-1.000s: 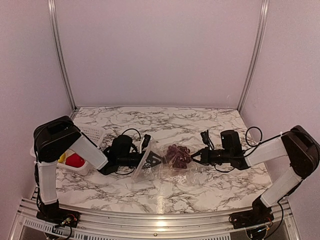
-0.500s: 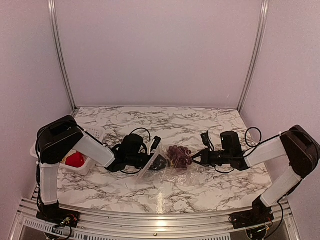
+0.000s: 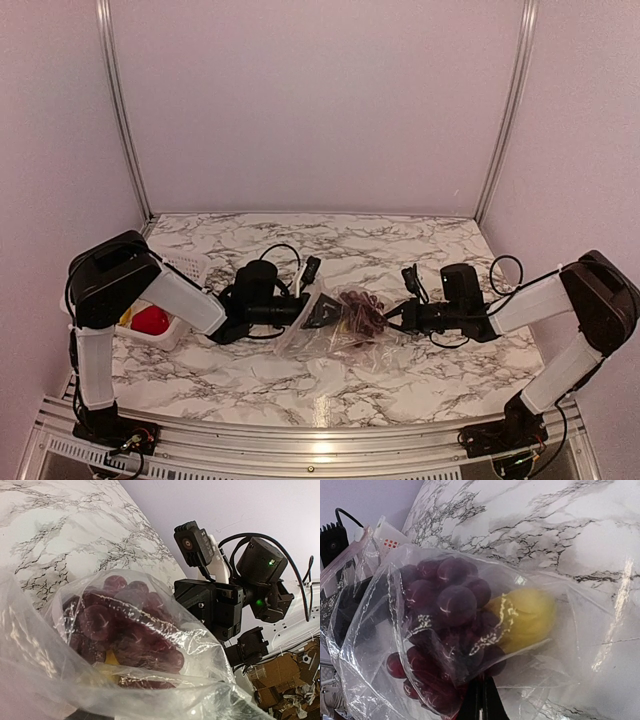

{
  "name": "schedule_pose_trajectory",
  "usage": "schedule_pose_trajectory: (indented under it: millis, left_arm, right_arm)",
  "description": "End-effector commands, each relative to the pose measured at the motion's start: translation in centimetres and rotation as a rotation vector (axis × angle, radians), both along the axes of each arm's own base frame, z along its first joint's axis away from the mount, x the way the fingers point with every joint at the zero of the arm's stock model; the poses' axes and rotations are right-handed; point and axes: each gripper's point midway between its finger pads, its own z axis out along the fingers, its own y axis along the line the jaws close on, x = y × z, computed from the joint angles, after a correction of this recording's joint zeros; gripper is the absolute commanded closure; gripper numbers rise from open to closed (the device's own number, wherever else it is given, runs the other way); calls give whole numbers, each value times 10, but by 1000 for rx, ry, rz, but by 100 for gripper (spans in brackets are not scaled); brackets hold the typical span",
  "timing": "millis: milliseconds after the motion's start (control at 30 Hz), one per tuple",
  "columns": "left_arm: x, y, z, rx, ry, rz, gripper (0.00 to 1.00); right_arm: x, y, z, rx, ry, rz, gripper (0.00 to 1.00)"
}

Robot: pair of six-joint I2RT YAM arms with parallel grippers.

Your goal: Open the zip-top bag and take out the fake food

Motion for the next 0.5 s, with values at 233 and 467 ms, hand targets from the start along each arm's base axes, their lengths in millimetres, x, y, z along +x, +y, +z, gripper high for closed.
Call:
schedule_pose_trajectory:
  millis: [233, 467]
  left_arm:
    - [10, -8, -30, 111, -10, 22, 36]
    - [4, -22, -48, 186, -48, -26, 47]
  right_arm:
    - [-9, 9, 5, 30, 0, 55, 100]
    - [-11, 13, 3, 46, 8, 64, 100]
